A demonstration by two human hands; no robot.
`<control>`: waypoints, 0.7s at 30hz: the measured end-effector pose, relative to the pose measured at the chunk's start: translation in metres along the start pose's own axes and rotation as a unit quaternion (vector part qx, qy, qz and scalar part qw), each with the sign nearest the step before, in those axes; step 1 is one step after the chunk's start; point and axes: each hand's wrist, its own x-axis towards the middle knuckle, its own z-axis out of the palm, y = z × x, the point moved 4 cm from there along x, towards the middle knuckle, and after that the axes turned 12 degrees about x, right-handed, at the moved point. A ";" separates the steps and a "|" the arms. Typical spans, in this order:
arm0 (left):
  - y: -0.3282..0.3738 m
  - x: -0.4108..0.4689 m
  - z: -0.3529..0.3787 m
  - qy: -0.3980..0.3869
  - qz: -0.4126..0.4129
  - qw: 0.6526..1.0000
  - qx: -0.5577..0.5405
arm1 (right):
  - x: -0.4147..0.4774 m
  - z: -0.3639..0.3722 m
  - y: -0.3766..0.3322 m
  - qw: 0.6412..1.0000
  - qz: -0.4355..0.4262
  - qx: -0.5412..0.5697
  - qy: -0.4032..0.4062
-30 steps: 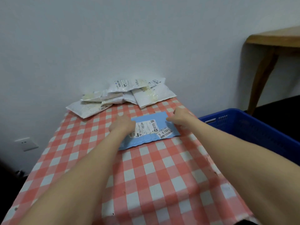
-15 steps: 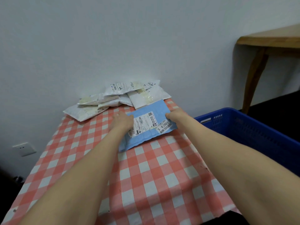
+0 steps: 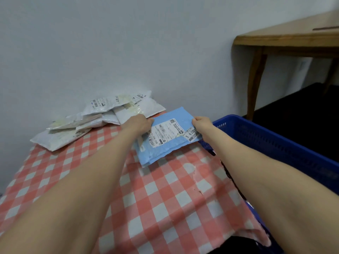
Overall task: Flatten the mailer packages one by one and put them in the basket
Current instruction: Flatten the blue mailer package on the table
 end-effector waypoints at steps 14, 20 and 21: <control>0.136 0.036 -0.010 0.051 0.071 0.996 -0.030 | 0.022 -0.114 0.044 0.965 0.106 0.209 0.121; 0.199 0.049 0.019 0.045 0.076 0.995 -0.048 | 0.026 -0.130 0.072 0.938 0.155 0.297 0.088; 0.208 0.050 0.026 0.037 0.079 0.995 -0.053 | 0.026 -0.133 0.077 0.933 0.162 0.307 0.097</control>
